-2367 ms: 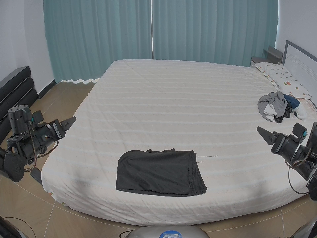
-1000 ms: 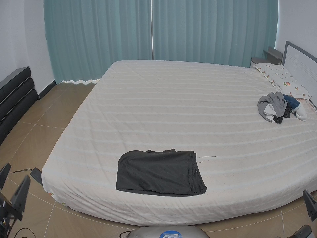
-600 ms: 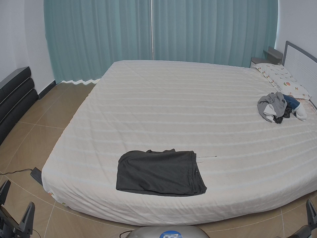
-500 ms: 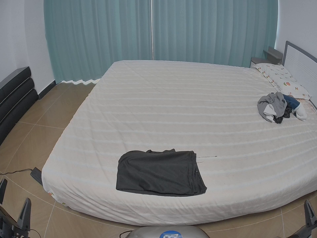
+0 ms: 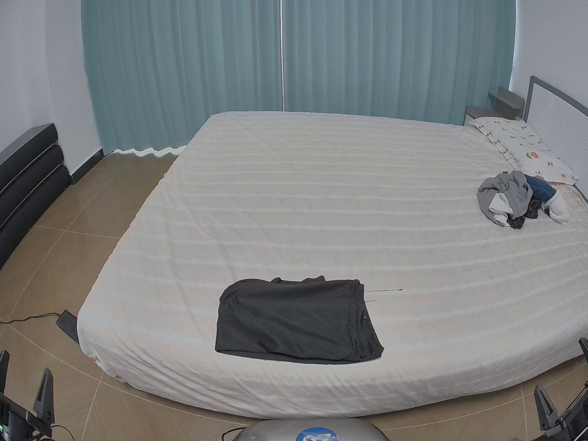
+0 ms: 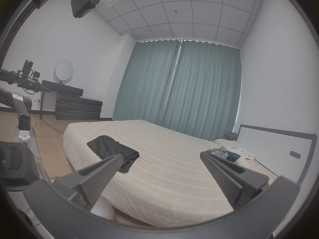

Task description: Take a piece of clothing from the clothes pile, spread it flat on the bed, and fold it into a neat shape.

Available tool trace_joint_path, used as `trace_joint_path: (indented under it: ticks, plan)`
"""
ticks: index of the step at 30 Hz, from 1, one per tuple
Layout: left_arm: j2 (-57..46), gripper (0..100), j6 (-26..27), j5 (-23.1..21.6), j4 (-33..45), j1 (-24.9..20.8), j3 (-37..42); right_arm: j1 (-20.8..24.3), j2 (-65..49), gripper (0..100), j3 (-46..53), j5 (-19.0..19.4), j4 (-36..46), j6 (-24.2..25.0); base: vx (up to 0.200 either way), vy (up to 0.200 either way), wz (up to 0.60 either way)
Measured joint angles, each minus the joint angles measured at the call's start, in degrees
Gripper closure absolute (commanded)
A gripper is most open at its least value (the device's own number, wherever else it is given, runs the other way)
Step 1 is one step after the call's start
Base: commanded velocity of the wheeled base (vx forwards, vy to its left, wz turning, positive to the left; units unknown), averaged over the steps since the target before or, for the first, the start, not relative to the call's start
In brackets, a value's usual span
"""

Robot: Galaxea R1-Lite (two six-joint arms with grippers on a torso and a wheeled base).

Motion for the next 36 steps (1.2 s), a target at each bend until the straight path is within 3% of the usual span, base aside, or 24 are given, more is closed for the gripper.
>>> trace_joint_path:
  ticks: [4,10,14,19,24,36]
  plan:
    - [-1.7,0,-0.2,-2.4,1.4,1.8,1.1,0.0,0.0,0,0.2,0.1,0.1,0.1,0.000,0.000,0.00]
    - [-2.7,0,-0.5,-5.4,-7.3,2.5,5.1,0.0,0.0,0,0.2,0.9,0.2,0.2,0.000,0.000,0.00]
    - [-3.0,0,-3.0,-9.0,-8.2,2.6,6.1,0.0,0.0,0,0.2,1.1,1.0,0.8,0.000,0.000,0.00]
    - [-3.1,0,-5.4,-10.6,-7.9,2.7,6.4,-0.1,0.0,0,0.2,-1.2,3.2,6.1,0.000,0.000,0.00]
    - [-3.1,0,-6.6,-15.2,-7.9,2.7,6.4,-0.2,0.0,0,-0.1,-4.0,4.7,10.7,0.000,0.000,0.00]
    - [-3.1,0,-3.3,-12.7,-3.9,2.8,6.4,-0.3,0.0,0,-0.4,-4.7,5.0,14.0,0.000,0.000,0.00]
